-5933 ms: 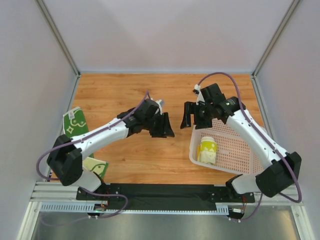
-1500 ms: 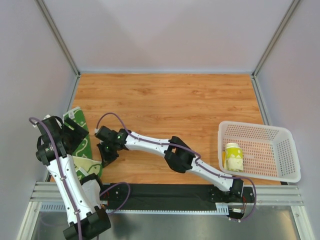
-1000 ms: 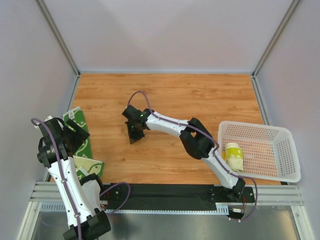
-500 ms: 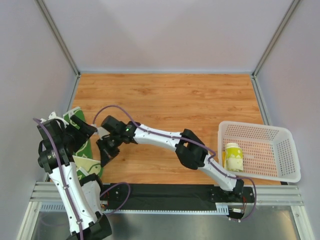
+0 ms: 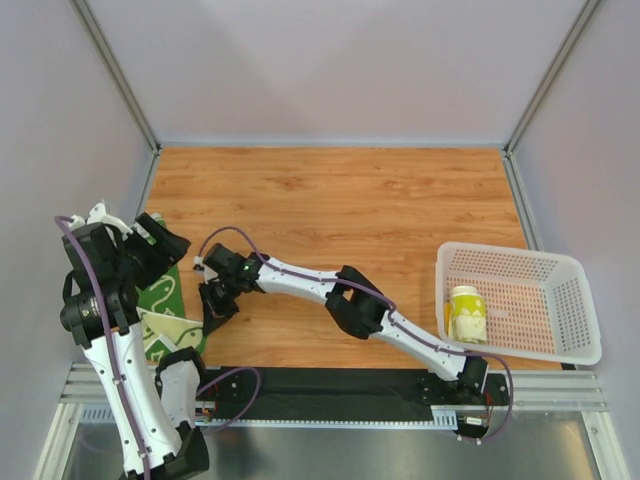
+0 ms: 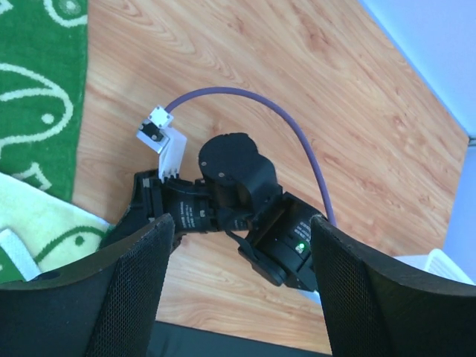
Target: Roll the towels
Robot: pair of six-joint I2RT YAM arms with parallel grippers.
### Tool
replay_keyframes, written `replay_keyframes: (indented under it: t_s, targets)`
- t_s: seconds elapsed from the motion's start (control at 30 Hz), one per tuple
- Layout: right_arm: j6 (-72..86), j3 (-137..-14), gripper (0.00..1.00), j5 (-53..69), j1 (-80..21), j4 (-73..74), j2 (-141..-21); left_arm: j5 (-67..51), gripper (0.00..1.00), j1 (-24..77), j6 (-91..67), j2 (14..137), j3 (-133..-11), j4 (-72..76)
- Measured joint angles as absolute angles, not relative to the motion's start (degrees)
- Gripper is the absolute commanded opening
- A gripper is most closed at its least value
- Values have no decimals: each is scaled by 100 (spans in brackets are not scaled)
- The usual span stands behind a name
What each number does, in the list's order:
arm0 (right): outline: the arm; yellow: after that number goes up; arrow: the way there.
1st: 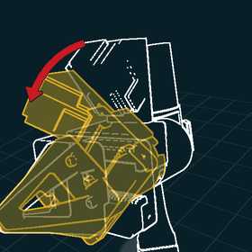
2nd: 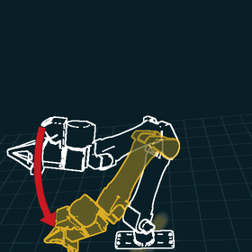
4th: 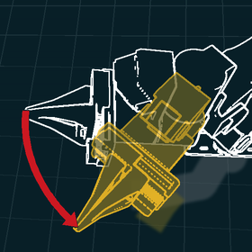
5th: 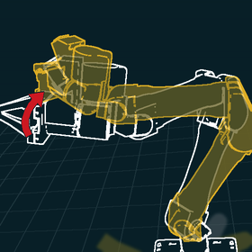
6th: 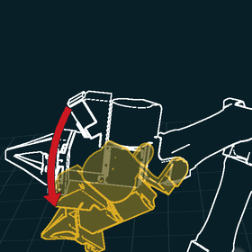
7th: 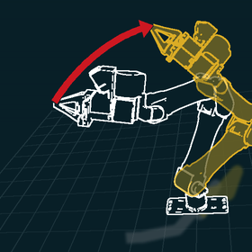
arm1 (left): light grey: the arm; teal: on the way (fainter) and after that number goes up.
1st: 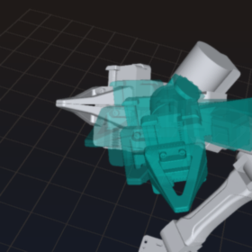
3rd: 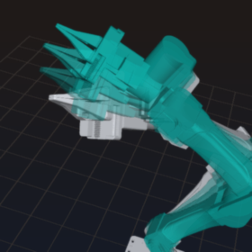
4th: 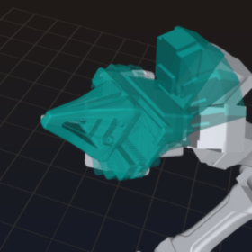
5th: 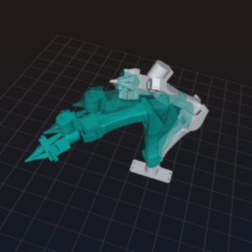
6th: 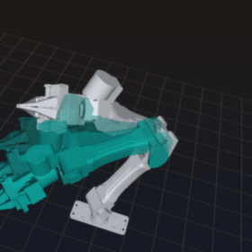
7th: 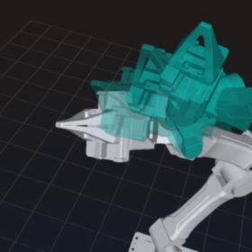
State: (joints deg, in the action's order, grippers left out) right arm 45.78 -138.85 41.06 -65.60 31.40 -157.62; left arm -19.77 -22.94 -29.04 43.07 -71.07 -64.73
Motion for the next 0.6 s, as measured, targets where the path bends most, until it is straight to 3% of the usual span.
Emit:
replay_keyframes:
  t_s: [0.4,0.6]
  targets:
    - [4143,-14147,0,2340,-6683,4530,-15581,-2237,80,-2294,-3079,4187,-6637,-6313]
    - [4051,-12311,0,1763,-6272,4268,-14464,-2198,80,-2294,-3026,4226,-6637,-6318]
